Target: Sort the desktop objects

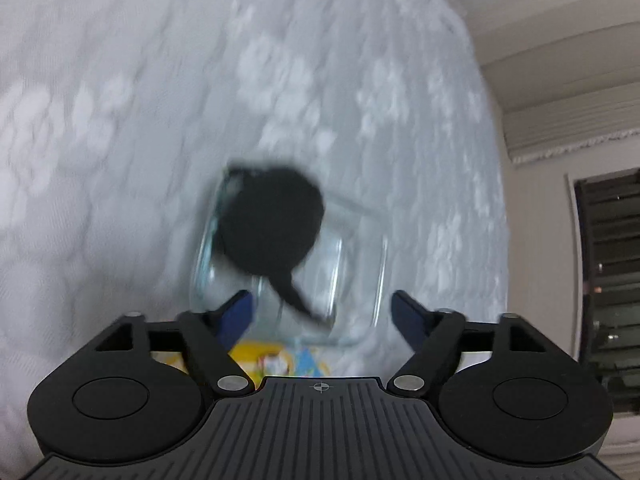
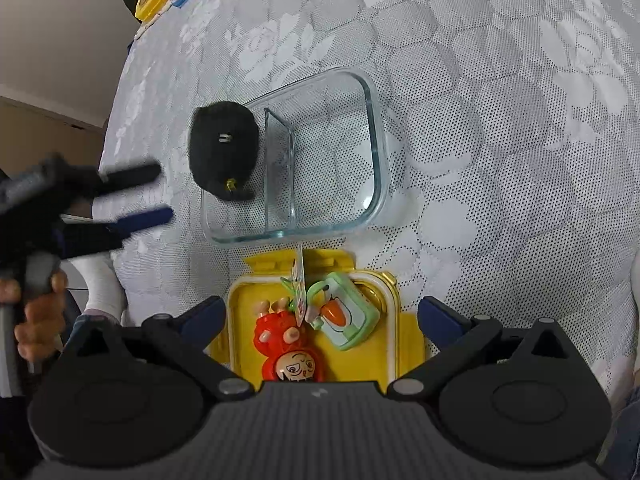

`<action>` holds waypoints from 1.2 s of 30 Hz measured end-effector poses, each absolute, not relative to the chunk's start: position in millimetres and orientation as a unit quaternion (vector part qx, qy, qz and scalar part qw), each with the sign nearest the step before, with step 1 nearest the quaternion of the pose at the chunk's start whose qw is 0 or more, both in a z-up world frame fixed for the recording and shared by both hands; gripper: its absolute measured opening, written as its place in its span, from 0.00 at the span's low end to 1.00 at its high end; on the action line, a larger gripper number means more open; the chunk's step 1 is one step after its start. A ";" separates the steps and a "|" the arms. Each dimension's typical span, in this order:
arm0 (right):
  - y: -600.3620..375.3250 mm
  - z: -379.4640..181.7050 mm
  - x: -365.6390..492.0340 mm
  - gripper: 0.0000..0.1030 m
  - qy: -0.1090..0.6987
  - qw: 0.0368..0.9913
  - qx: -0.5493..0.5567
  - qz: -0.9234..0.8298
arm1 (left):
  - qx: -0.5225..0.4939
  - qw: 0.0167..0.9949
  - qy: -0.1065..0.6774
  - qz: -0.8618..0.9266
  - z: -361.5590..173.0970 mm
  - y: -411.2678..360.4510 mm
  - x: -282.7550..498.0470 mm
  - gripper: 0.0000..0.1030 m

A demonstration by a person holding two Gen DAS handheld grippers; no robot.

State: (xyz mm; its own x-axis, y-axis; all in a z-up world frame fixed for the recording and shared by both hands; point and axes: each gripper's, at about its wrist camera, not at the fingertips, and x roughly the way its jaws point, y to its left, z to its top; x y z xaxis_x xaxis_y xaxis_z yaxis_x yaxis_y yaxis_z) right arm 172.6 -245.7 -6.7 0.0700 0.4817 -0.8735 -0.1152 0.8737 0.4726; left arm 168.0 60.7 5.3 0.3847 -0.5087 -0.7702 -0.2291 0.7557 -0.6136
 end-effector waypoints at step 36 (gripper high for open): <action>-75.7 -5.8 221.5 0.46 0.560 0.788 -0.056 0.251 | -0.129 0.767 0.622 -0.086 6.2 39.0 38.1 0.98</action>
State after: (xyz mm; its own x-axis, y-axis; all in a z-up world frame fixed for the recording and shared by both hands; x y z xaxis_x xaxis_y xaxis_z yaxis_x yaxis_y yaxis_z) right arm 221.5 -75.7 -5.8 0.2470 0.3324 -0.9102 -0.4585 0.8676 0.1924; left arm 38.1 39.0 6.2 0.2106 -0.2925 -0.9328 -0.0274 0.9520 -0.3047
